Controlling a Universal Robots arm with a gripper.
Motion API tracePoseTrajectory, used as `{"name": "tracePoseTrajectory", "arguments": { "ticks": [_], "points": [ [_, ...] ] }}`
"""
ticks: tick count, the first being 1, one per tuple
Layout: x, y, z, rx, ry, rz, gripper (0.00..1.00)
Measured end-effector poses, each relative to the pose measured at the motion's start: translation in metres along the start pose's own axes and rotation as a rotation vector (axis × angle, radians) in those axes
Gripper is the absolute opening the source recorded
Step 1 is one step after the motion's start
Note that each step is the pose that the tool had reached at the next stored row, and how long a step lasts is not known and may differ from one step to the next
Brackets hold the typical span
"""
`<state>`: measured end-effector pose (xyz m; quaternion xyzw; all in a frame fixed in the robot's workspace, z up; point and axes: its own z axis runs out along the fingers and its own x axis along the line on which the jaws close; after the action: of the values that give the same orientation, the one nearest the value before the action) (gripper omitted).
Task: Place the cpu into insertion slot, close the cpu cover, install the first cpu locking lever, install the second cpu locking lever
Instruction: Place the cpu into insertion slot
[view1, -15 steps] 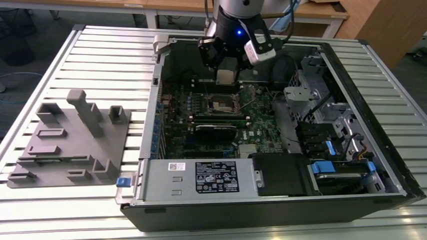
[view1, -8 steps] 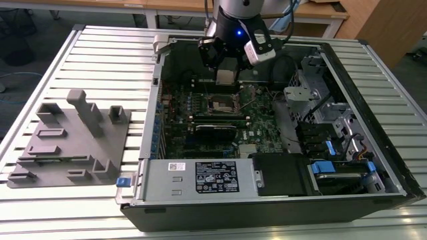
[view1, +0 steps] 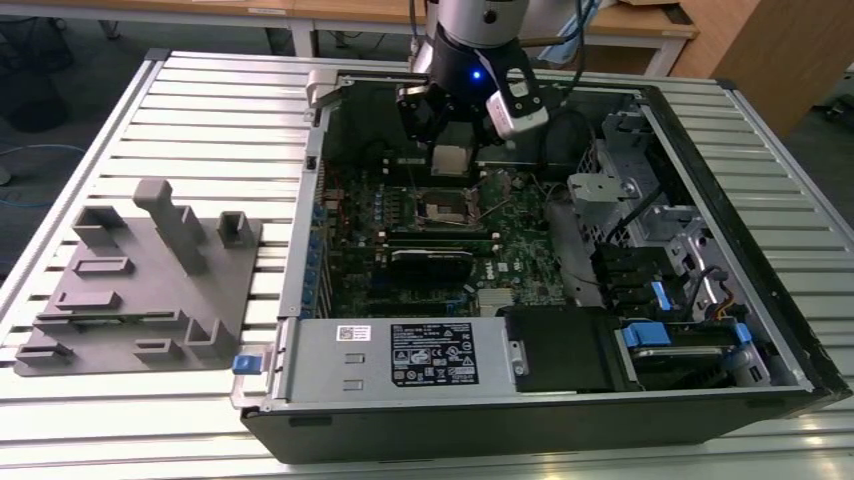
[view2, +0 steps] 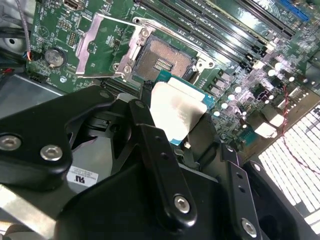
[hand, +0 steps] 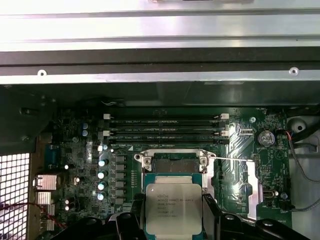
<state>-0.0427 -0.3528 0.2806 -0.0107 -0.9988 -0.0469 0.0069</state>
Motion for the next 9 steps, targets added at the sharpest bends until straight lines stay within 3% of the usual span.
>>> {"name": "tracePoseTrajectory", "arguments": {
  "ticks": [9],
  "points": [
    [-0.0003,-0.0040,0.0154,-0.0010,-0.0039,-0.001,0.54]
  ]
}}
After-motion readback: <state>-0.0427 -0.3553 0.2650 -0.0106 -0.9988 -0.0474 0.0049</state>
